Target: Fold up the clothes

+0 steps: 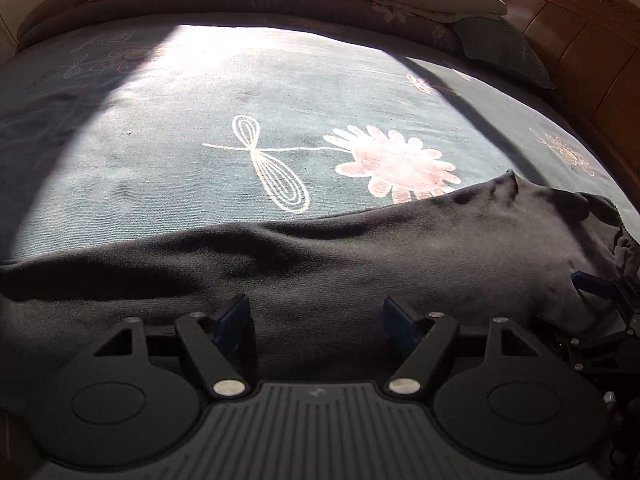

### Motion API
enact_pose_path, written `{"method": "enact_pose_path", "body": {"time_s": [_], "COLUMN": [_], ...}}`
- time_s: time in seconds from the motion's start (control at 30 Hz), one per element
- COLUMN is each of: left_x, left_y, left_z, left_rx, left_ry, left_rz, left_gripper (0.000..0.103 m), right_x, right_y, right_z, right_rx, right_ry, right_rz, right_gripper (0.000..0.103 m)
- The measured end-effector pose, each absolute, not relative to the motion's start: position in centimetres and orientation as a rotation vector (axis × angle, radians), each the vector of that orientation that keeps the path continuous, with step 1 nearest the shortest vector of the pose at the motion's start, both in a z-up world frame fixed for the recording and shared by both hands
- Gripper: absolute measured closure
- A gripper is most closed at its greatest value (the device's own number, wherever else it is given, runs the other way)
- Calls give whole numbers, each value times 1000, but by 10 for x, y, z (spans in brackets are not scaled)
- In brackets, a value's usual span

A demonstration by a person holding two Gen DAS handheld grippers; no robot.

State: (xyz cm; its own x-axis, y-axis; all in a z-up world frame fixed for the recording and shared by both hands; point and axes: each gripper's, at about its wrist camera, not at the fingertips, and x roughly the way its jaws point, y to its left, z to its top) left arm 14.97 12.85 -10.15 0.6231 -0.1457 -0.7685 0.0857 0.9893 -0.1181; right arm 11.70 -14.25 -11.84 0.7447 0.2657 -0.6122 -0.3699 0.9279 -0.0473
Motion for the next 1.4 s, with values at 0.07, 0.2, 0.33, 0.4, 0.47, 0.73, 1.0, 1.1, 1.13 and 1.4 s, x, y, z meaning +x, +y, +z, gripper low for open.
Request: {"method": "enact_pose_path", "body": {"time_s": [0.07,0.2,0.33,0.4,0.47,0.73,1.0,1.1,1.13,1.4], "left_x": [150,154,151,151,152,148,148,138,133,75], "left_y": [119,110,81,62,45,45,86,113,129,284], "left_z": [-101,-85,-82,-88,-95,-82,-88,-71,-64,-77], "left_rx": [18,19,62,108,166,137,-55,-143,-186,-718], "left_ry": [901,916,939,962,985,968,1012,951,924,768], "left_rz": [-126,-76,-107,-118,-124,-61,-76,-93,-93,61], "left_gripper": [27,27,27,27,27,26,26,26,26,26], "right_x": [117,116,113,111,108,112,125,123,123,120], "right_y": [-143,-146,-156,-163,-170,-204,-212,-207,-205,-191], "right_z": [-117,-112,-105,-100,-95,-92,-105,-107,-107,-111], "right_rx": [-170,-166,-123,-94,-69,72,153,125,112,23], "right_ry": [660,696,707,695,678,694,753,730,726,701], "right_rz": [348,348,358,367,374,364,366,358,354,315], "right_gripper": [0,0,0,0,0,0,0,0,0,0]}}
